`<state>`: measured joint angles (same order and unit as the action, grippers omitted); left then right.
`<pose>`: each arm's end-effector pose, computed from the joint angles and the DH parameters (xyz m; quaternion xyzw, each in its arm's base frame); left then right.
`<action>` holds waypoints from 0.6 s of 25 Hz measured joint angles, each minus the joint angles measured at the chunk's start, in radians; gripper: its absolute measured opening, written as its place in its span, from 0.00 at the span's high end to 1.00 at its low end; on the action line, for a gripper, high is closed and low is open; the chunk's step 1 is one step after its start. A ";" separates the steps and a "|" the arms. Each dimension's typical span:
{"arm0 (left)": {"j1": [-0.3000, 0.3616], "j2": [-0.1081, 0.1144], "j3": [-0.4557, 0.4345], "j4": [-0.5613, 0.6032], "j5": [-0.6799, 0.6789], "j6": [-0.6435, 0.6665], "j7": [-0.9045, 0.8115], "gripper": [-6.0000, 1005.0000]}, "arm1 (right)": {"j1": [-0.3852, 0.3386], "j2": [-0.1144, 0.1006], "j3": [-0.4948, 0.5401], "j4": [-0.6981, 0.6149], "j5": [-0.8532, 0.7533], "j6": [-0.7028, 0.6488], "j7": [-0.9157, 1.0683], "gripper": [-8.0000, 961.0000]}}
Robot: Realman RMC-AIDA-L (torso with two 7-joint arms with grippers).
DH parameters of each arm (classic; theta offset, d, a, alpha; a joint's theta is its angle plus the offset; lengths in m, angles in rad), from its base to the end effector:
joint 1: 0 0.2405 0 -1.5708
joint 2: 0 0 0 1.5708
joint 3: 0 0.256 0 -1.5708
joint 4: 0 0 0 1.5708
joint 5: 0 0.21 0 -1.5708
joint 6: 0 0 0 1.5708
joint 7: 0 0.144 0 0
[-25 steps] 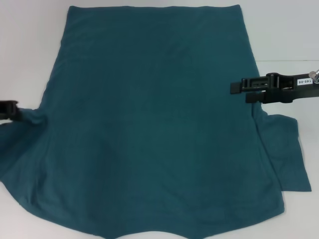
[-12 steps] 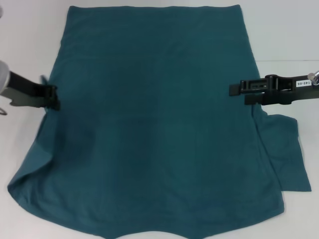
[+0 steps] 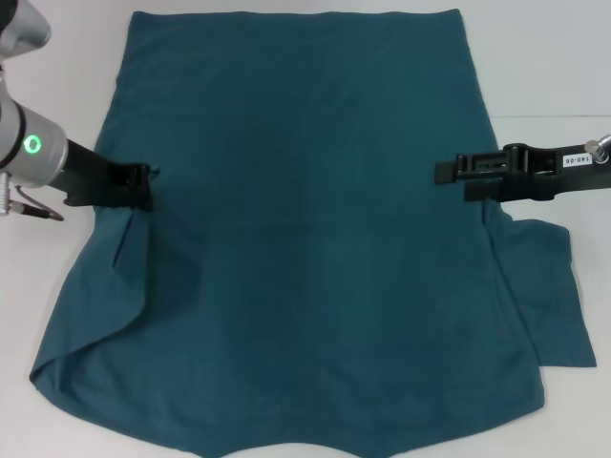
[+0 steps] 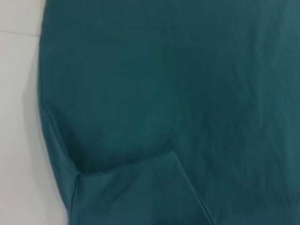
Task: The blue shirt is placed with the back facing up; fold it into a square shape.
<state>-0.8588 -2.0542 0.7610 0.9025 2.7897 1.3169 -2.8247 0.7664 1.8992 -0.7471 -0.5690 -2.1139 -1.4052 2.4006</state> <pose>-0.2255 0.4329 0.0454 -0.7426 -0.6080 0.0129 0.2807 0.2355 0.4110 0.0480 -0.7880 0.5792 0.1846 0.0970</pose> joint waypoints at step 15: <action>0.033 0.044 -0.025 -0.058 -0.278 0.071 0.130 0.85 | -0.004 0.001 0.000 -0.001 0.000 -0.008 -0.031 0.16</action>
<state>-0.8259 -2.0102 0.7364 0.8449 2.5118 1.3882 -2.6948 0.7625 1.9000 -0.7471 -0.5698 -2.1137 -1.4131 2.3694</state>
